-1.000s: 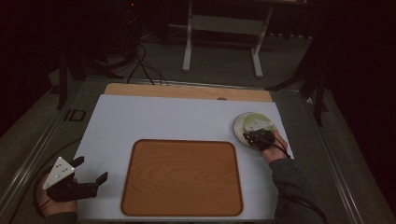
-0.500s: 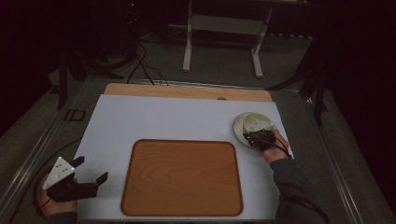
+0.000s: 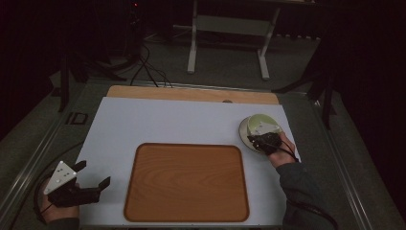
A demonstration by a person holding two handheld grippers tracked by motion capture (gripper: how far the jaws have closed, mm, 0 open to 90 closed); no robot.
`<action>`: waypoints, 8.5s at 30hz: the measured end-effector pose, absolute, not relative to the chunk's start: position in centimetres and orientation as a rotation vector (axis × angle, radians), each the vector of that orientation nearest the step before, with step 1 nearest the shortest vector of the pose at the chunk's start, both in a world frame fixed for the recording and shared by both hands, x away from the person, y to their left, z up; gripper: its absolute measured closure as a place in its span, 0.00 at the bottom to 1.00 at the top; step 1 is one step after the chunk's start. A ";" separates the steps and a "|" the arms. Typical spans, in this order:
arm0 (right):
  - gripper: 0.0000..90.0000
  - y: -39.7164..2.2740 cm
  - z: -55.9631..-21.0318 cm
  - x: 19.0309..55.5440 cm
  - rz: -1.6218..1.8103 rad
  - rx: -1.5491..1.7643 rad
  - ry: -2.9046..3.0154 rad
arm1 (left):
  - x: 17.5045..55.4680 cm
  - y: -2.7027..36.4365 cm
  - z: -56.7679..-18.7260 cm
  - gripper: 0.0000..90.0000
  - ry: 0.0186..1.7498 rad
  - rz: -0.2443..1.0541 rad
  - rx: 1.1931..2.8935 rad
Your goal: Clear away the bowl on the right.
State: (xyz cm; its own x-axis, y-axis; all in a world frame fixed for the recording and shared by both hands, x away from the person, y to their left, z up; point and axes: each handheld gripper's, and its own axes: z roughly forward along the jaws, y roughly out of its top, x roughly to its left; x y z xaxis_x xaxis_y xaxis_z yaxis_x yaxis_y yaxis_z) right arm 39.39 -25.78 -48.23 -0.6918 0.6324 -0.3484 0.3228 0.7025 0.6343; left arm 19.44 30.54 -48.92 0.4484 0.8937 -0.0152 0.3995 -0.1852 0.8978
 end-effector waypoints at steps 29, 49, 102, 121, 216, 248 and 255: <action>0.92 -22.7 -46.4 37.9 0.764 0.554 2.354 | 19.4 30.6 -48.9 0.00 1.109 0.673 1.775; 0.92 -20.7 -45.3 36.5 0.776 0.434 2.356 | 19.4 30.6 -48.9 0.00 1.109 0.677 1.769; 0.92 -15.8 -44.1 32.5 0.794 0.160 2.365 | 19.4 30.6 -48.9 0.00 1.106 0.685 1.766; 0.92 -14.2 -44.4 31.1 0.800 0.074 2.386 | 19.4 30.6 -48.9 0.00 1.106 0.685 1.764; 0.92 -8.3 -49.3 25.6 0.782 -0.254 2.521 | 19.2 30.8 -48.9 0.00 1.107 0.692 1.757; 0.89 -7.7 -50.7 24.6 0.877 -0.254 2.588 | 19.2 30.8 -48.8 0.00 1.110 0.695 1.755; 0.81 -7.9 -49.9 24.6 0.961 -0.233 2.580 | 19.2 30.8 -48.8 0.00 1.111 0.696 1.754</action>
State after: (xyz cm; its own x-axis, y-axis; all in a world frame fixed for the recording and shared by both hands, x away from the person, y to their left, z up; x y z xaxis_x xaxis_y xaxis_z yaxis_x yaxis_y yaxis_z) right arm 24.63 -7.88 -49.95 -0.9156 -0.0235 -0.4015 -0.2803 0.7531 0.5952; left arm 19.18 30.80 -48.84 0.4338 0.9009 -0.0108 0.3834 -0.1737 0.9071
